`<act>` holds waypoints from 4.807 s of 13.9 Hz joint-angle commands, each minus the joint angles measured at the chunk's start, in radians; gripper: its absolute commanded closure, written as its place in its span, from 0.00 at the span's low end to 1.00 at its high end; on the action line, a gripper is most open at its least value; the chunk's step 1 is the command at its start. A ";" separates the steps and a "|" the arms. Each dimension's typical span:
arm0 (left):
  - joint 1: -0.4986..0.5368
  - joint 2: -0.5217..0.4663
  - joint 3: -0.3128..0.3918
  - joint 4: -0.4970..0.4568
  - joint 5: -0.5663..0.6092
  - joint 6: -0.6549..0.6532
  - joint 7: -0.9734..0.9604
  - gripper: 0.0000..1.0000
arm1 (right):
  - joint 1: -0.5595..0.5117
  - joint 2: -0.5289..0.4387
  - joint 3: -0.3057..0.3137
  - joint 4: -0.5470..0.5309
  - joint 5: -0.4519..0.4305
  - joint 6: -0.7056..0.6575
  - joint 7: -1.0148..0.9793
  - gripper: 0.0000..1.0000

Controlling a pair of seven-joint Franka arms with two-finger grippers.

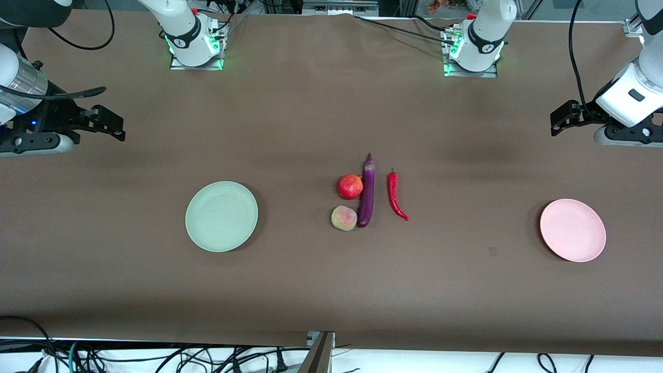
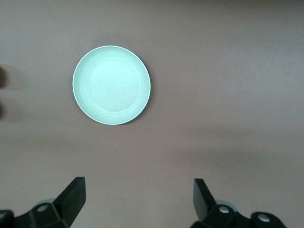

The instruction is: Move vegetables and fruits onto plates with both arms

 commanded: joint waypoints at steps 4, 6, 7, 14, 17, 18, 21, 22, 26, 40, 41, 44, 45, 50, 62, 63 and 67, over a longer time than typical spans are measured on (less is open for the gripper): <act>0.007 0.016 -0.009 0.034 0.000 -0.025 -0.006 0.00 | -0.007 -0.007 0.006 0.002 0.018 -0.012 0.001 0.00; 0.007 0.018 -0.010 0.034 -0.001 -0.035 -0.005 0.00 | -0.007 -0.007 0.006 0.002 0.018 -0.012 0.001 0.00; 0.007 0.022 -0.009 0.034 0.000 -0.054 -0.006 0.00 | -0.007 -0.007 0.006 0.002 0.018 -0.013 0.001 0.00; 0.007 0.044 -0.006 0.032 0.002 -0.064 0.003 0.00 | -0.009 -0.004 0.003 0.002 0.018 -0.010 0.000 0.00; 0.004 0.062 -0.013 0.031 0.010 -0.109 0.011 0.00 | -0.010 -0.003 0.003 0.002 0.018 -0.001 0.000 0.00; -0.001 0.080 -0.013 0.029 0.004 -0.124 0.012 0.00 | -0.009 -0.003 0.003 0.002 0.025 0.002 0.001 0.00; -0.027 0.175 -0.027 0.029 -0.042 -0.111 -0.014 0.00 | -0.010 -0.001 0.003 -0.002 0.084 -0.016 0.003 0.00; -0.027 0.208 -0.029 0.028 -0.070 -0.097 -0.021 0.00 | -0.010 -0.006 0.003 -0.001 0.084 -0.035 0.001 0.00; -0.093 0.292 -0.050 0.009 -0.142 0.068 -0.163 0.00 | -0.009 -0.001 -0.021 0.001 0.087 -0.046 -0.011 0.00; -0.406 0.679 -0.047 0.009 -0.119 0.590 -0.612 0.00 | 0.016 -0.004 -0.014 0.025 0.076 -0.036 -0.017 0.00; -0.417 0.696 -0.046 0.009 -0.115 0.607 -0.612 0.12 | 0.016 -0.004 -0.015 0.027 0.076 -0.041 -0.017 0.00; -0.424 0.728 -0.046 0.009 -0.081 0.623 -0.614 0.53 | 0.014 -0.003 -0.015 0.027 0.075 -0.041 -0.017 0.00; -0.426 0.729 -0.047 0.009 -0.081 0.624 -0.614 0.69 | 0.014 -0.004 -0.015 0.027 0.075 -0.043 -0.017 0.00; -0.432 0.731 -0.044 0.011 -0.079 0.635 -0.612 1.00 | 0.016 -0.004 -0.015 0.027 0.071 -0.036 -0.016 0.00; 0.000 0.484 -0.001 0.035 0.102 0.182 0.238 1.00 | 0.163 0.236 -0.012 0.024 0.119 -0.003 0.050 0.00; 0.049 0.489 -0.003 0.035 0.131 0.210 0.335 1.00 | 0.209 0.258 -0.014 0.024 0.140 0.043 0.167 0.00; 0.199 0.559 -0.004 0.034 0.201 0.455 0.734 1.00 | 0.407 0.376 -0.014 0.037 0.145 0.254 0.519 0.00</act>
